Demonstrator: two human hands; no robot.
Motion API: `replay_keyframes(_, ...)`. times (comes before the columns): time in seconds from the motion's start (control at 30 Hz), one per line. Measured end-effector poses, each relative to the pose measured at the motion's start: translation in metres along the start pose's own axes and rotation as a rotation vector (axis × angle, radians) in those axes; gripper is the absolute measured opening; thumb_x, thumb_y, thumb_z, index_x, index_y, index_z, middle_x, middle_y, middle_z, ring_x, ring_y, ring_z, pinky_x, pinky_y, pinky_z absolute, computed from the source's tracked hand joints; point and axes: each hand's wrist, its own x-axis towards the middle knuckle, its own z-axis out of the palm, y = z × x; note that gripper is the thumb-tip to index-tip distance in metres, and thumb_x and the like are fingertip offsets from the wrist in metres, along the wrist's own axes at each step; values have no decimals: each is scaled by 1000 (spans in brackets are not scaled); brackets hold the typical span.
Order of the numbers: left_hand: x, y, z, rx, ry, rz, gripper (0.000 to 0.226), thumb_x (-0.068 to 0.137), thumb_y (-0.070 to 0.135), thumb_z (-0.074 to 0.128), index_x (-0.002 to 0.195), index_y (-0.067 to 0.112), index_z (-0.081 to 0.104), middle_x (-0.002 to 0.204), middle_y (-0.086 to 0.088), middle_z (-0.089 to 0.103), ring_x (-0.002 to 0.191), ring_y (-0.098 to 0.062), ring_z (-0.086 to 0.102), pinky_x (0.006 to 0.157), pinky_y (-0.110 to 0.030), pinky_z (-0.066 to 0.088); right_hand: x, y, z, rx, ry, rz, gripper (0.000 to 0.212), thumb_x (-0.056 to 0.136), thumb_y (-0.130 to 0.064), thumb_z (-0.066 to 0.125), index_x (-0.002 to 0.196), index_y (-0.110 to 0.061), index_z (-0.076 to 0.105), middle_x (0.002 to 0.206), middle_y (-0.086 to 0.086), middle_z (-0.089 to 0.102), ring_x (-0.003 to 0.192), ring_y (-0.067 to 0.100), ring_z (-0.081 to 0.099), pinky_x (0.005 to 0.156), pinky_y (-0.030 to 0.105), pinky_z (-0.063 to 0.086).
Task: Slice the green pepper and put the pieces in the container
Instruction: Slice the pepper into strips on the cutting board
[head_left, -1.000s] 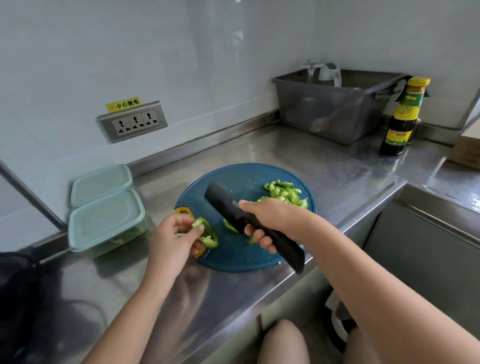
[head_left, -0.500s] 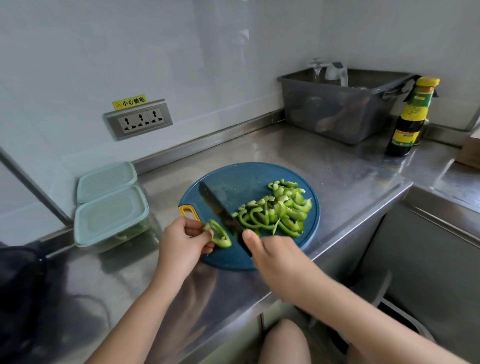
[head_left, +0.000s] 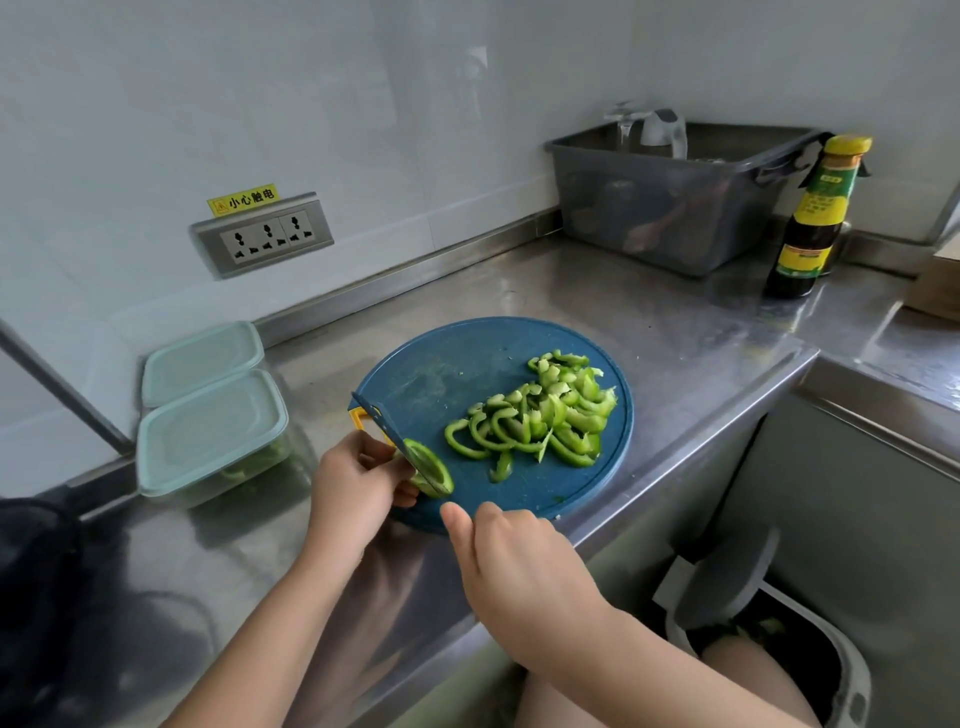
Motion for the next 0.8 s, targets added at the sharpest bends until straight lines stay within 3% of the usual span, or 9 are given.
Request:
replay_keyframes(0.07,1,1,-1,-11,-15,-28,20,80,-7,62,70,4,49,57,-15,60,41,-17,57,44,-26,49,1,-2,-1,-31,-18,-6,47,99,-50,15,63,-19,20,61,-1,30,63,31,33,51,38,23)
replay_keyframes(0.17,2,2,0,-13,-30,-31,5,79,-8,59,79,-5,55,64,-20,64,49,-23,59,49,-29,50,5,-5,0,-62,-22,-7,47,99,-49,15,63,-19,18,60,-1,29,50,21,25,45,30,18)
replay_keyframes(0.23,2,2,-1,-19,-38,-30,7,78,-9,56,84,-9,56,72,-24,66,55,-29,61,54,-31,51,7,-6,1,-74,-26,-4,47,100,-48,16,64,-18,19,60,0,28,49,17,22,44,27,16)
replay_keyframes(0.43,7,0,-2,-7,-50,-53,5,77,-9,57,81,-7,54,70,-23,66,54,-28,61,54,-32,50,15,-10,-8,-92,-56,-45,47,102,-39,17,64,-13,25,62,1,28,54,26,31,48,32,27)
replay_keyframes(0.53,9,0,-1,17,-51,-48,10,78,-9,56,75,-1,52,65,-19,62,45,-20,58,49,-29,49,24,-8,-12,-110,-101,-101,36,104,-27,20,84,-9,43,63,3,29,64,30,39,58,32,36)
replay_keyframes(0.63,12,-2,0,41,-64,-24,4,78,-10,54,78,-6,52,62,-17,61,40,-15,57,45,-25,47,41,-5,-14,-155,-131,-151,33,103,-22,20,111,-6,48,66,6,36,52,24,30,45,31,21)
replay_keyframes(0.7,14,-4,0,54,-65,-5,6,77,-10,54,75,-5,51,58,-15,60,39,-15,56,43,-24,46,53,-7,-17,-168,-152,-156,29,100,-11,25,122,-2,41,88,15,52,60,29,42,46,31,21)
replay_keyframes(0.8,13,-5,0,52,-62,26,16,78,-8,57,69,1,48,56,-14,59,40,-15,55,45,-26,46,63,-14,-26,-206,-225,-170,39,95,0,30,134,3,30,118,23,52,98,38,56,61,34,35)
